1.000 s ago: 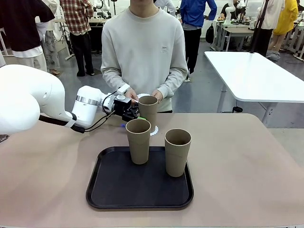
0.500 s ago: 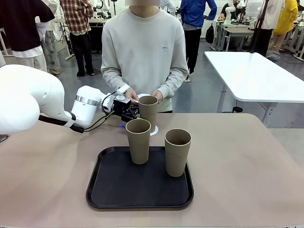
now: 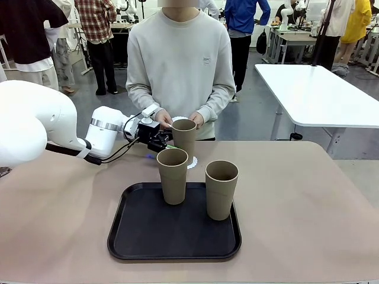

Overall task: Place coasters on the table and set cups on them.
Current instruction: Pick up one Reusable plastic cup and place it on a coaster set by the human.

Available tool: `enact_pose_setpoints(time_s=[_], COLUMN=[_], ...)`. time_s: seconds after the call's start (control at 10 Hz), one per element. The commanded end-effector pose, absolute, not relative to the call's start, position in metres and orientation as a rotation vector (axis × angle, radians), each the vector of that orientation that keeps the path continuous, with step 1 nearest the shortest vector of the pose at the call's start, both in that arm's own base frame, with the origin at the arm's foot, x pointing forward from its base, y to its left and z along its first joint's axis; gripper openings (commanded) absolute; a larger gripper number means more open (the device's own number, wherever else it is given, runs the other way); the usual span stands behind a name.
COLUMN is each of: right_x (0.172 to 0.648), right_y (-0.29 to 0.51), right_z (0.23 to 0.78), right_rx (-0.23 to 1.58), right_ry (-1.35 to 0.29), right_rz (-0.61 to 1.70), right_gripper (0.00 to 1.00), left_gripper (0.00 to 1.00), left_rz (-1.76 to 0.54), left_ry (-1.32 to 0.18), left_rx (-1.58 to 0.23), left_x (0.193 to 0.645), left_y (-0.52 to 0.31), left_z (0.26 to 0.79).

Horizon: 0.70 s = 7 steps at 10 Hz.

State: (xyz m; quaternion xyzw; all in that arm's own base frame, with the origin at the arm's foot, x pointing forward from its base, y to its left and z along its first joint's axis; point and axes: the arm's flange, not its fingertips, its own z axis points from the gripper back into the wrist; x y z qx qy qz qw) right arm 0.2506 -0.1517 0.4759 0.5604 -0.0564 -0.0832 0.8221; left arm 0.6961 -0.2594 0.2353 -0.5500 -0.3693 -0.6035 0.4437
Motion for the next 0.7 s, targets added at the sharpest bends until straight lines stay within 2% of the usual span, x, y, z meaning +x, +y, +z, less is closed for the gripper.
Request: enact_pose_setpoints(time_s=[0.0, 0.6], right_x=[0.251, 0.251], right_y=[-0.152, -0.152], right_z=[0.476, 0.476], right_rx=[1.202, 1.202], right_ry=[-0.124, -0.124], right_rz=[-0.17, -0.17], right_gripper=[1.0, 1.0], left_gripper=[1.0, 1.0], left_rz=[-1.496, -1.493], left_ry=[-0.893, -0.905], left_rx=[-1.377, -1.321], left_x=[0.709, 0.709], left_y=[-0.254, -0.238], left_z=[0.239, 0.25])
